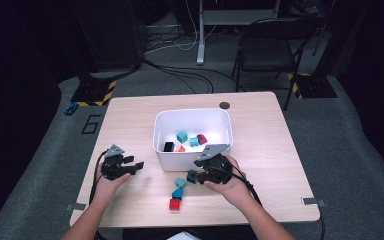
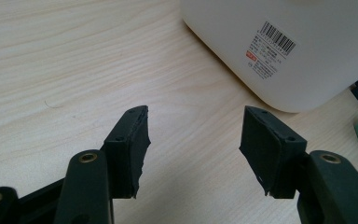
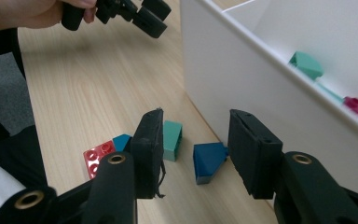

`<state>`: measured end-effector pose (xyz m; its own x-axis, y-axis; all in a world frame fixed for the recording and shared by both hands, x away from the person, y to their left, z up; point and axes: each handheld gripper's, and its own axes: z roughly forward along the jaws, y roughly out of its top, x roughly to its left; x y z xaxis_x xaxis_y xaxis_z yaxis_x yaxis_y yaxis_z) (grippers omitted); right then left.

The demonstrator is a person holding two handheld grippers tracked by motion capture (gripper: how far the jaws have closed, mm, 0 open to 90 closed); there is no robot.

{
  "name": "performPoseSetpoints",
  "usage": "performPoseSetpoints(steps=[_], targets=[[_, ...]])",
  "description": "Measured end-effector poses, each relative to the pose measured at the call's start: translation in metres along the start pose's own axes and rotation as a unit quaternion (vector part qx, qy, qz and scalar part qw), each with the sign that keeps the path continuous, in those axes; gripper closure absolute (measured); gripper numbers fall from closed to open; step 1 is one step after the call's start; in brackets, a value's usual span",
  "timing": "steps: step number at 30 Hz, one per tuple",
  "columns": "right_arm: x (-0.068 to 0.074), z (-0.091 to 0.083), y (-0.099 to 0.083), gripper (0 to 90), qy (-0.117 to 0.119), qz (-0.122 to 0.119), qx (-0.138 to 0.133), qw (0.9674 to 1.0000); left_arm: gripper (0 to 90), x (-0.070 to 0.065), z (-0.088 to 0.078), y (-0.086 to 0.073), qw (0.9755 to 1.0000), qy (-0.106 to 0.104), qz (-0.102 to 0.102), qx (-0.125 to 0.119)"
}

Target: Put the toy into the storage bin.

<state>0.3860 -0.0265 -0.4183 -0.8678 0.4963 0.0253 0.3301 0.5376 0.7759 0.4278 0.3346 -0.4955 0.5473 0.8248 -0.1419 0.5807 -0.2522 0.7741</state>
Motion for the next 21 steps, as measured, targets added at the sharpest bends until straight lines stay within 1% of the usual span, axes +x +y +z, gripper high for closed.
performPoseSetpoints(steps=[4,5,6,7,8,10,13,15,17,21], targets=[[0.005,0.011,-0.008,55.3,0.006,-0.011,0.008,0.9999,41.3,0.000,0.000,0.000,1.0000,-0.001,0.000,0.000],[0.007,0.014,-0.009,55.3,0.009,-0.009,0.008,0.9999,41.3,0.000,0.000,0.000,1.0000,-0.001,0.000,0.001],[0.007,0.017,-0.011,55.3,0.012,-0.014,0.009,0.9998,41.3,0.000,0.000,0.000,1.0000,-0.001,0.000,0.001],[0.009,0.020,-0.012,55.3,0.015,-0.012,0.011,0.9998,41.3,0.000,0.000,0.000,1.0000,0.000,0.000,0.000],[0.010,0.023,-0.014,55.3,0.018,-0.017,0.013,0.9996,41.3,0.000,0.000,0.000,1.0000,0.000,0.000,0.000],[0.014,0.029,-0.016,55.3,0.024,-0.017,0.014,0.9995,41.4,0.000,0.000,0.000,1.0000,0.000,0.000,0.000],[0.018,0.038,-0.019,55.3,0.036,-0.029,0.018,0.9988,41.4,0.000,0.000,0.000,1.0000,-0.001,-0.001,0.002],[0.022,0.043,-0.020,55.3,0.044,-0.029,0.022,0.9984,41.3,0.000,0.000,0.000,1.0000,-0.001,-0.002,0.002],[0.026,0.048,-0.022,55.2,0.052,-0.034,0.025,0.9978,41.3,0.000,0.000,0.000,1.0000,0.000,0.001,0.002],[0.031,0.057,-0.024,54.9,0.057,-0.048,0.031,0.9967,41.4,0.000,0.000,0.000,1.0000,0.000,0.000,0.002]])
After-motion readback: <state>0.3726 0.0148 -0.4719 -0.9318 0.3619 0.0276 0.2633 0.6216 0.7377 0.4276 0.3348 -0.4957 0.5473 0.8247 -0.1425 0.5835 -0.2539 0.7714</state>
